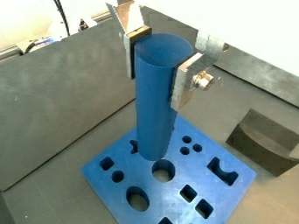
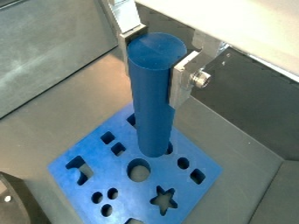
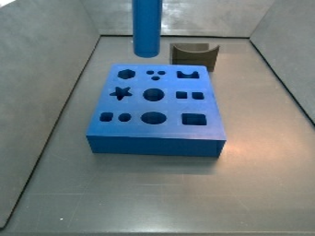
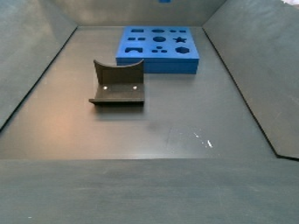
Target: Insert the round object.
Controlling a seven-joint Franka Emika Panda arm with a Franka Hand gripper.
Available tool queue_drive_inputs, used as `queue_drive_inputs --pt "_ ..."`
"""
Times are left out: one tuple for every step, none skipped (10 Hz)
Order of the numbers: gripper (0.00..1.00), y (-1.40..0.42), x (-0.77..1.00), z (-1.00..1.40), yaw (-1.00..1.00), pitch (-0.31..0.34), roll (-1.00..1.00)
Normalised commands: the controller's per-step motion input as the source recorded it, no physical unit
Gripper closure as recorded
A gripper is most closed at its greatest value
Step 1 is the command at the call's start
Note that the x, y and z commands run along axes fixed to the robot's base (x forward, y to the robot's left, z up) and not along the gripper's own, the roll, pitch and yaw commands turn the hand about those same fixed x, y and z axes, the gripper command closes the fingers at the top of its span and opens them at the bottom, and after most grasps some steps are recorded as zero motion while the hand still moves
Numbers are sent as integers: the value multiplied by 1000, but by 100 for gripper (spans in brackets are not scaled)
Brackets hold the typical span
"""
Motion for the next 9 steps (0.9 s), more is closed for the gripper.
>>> queue_drive_inputs --pt "100 106 -109 -794 0 -116 27" --pt "100 117 14 -1000 -131 0 66" --pt "100 63 83 -1000 -197 0 69" --pt "100 40 397 -1000 -286 -13 0" --pt "100 180 394 -857 -403 -41 -69" --pt "100 237 343 -537 -354 -59 -241" --pt "100 243 37 -377 -169 -61 -227" --pt "100 114 0 -140 -29 -97 -174" --pt "100 126 0 -114 0 -89 -90"
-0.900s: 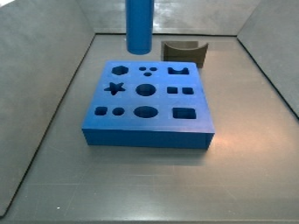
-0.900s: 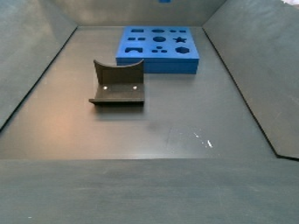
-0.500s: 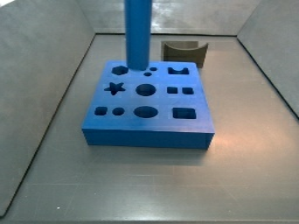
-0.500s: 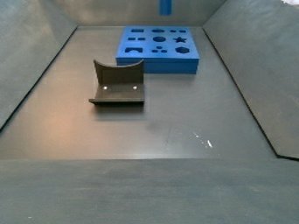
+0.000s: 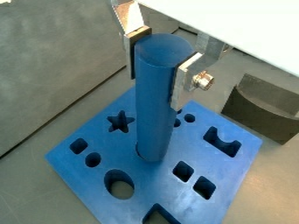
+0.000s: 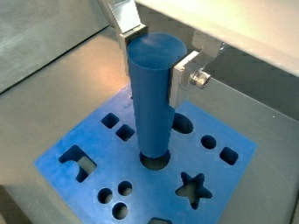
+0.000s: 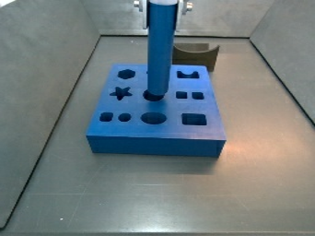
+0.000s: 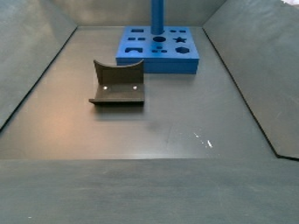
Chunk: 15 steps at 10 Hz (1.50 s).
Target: Insert the round object.
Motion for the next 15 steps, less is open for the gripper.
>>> queue_drive_inputs --pt "100 171 0 -314 0 -60 0" --pt "100 140 0 -380 0 -17 0" --pt "100 9 49 -266 -77 -20 -49" --pt "100 0 0 -211 -74 -41 -54" --pt "100 0 -71 -177 -6 -74 -29" --pt "100 0 -240 -140 0 -94 0" --pt "100 0 -343 -111 -26 -106 0" --pt "100 0 -343 -106 -26 -104 0" --pt "100 54 -174 -169 0 -84 0" --pt "100 0 0 -263 0 -73 -19" --pt "100 -6 86 -346 0 -79 -54" --pt "100 -9 337 -363 -86 -20 -49" --pt "100 0 426 -380 -97 0 -10" --pt "100 0 386 -349 -80 0 -6" --pt "100 0 211 -317 -40 0 -1"
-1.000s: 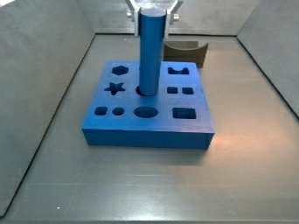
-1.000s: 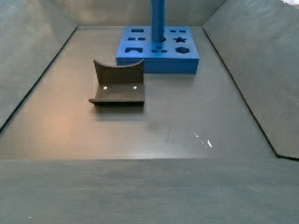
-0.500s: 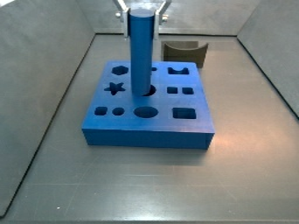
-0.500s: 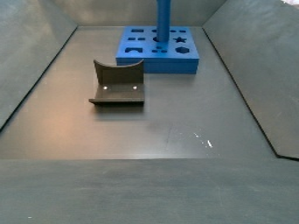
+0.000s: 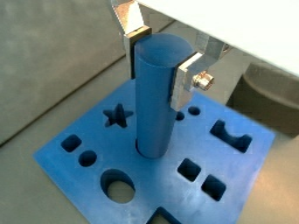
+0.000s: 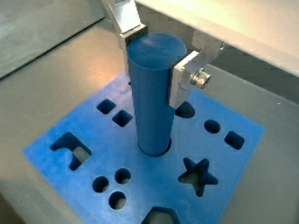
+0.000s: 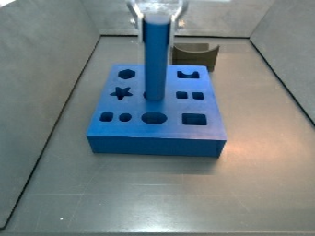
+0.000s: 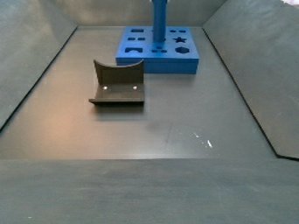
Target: Insert the round object.
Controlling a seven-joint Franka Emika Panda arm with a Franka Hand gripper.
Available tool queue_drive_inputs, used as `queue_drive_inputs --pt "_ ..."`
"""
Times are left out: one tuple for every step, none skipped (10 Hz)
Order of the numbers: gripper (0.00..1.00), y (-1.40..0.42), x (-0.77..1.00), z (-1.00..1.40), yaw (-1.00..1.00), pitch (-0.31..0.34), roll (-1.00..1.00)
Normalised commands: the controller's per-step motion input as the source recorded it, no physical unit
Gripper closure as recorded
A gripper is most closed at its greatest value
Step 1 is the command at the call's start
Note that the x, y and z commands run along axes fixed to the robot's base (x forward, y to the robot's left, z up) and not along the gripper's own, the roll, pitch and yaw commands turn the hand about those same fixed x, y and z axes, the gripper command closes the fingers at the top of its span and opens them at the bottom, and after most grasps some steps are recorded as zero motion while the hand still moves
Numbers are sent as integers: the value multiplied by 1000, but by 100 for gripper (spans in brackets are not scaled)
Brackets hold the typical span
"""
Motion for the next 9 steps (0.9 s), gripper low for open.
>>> queue_drive_inputs --pt "100 3 0 -243 -20 -29 -11" --pt "100 0 0 -240 -23 -54 -13" --pt "100 0 0 -231 -29 -40 0" --pt "100 0 0 -249 0 -34 0" --pt "100 0 0 -389 0 -89 23" --pt "100 0 0 -369 0 -81 33" --pt "100 0 0 -163 -29 -4 0" --pt "100 6 0 -11 0 -13 -17" --pt "100 0 0 0 0 0 0"
